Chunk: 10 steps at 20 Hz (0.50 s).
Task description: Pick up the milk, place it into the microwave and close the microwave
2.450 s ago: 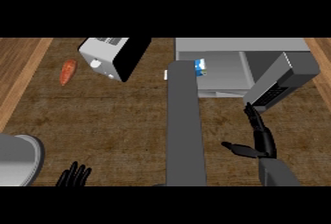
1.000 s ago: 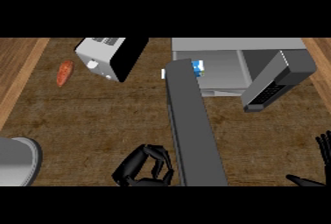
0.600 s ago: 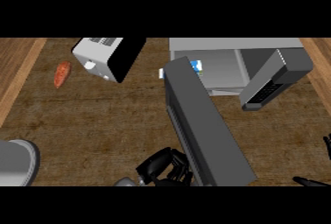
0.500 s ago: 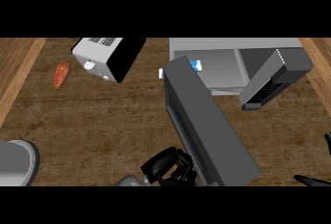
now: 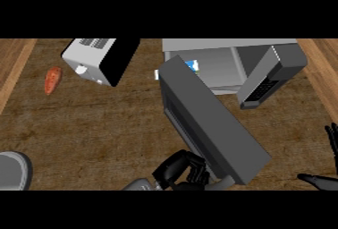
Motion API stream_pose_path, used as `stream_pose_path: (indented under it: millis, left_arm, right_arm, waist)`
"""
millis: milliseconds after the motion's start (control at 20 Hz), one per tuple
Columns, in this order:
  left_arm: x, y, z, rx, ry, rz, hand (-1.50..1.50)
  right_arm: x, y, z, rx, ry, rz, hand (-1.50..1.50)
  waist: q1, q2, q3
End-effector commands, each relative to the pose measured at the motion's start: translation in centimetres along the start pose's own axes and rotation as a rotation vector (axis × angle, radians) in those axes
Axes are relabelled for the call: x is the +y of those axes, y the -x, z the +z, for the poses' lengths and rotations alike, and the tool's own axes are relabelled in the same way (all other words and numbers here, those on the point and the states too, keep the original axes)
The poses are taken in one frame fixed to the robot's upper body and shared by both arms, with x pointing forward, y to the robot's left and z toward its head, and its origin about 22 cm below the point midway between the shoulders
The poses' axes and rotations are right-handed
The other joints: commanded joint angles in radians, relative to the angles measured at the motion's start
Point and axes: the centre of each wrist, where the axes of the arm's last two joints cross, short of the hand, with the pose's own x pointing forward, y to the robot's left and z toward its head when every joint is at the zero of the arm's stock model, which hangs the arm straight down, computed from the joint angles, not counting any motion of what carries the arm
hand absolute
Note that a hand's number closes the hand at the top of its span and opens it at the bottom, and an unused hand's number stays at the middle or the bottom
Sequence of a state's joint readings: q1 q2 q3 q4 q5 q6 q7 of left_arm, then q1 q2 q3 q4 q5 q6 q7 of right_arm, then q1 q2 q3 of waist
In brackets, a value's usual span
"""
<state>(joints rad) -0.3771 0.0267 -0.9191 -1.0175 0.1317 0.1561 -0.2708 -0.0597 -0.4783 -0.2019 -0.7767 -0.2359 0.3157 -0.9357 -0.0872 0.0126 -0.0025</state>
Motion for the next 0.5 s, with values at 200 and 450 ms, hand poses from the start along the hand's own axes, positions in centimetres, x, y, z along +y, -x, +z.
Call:
stream_pose_path:
  millis: [200, 450]
  left_arm:
    - [-0.9, -2.6, -2.4, -0.059, -0.054, 0.025, -1.5]
    - [0.8, -5.0, -4.7, -0.098, -0.099, 0.005, 1.5]
  right_arm:
    - [2.1, -1.0, -2.7, -0.123, -0.127, -0.143, -1.5]
    - [1.9, -2.4, -4.6, -0.139, -0.167, -0.122, -1.5]
  waist:
    - [-0.076, 0.009, -0.003]
    - [-0.111, 0.017, -0.002]
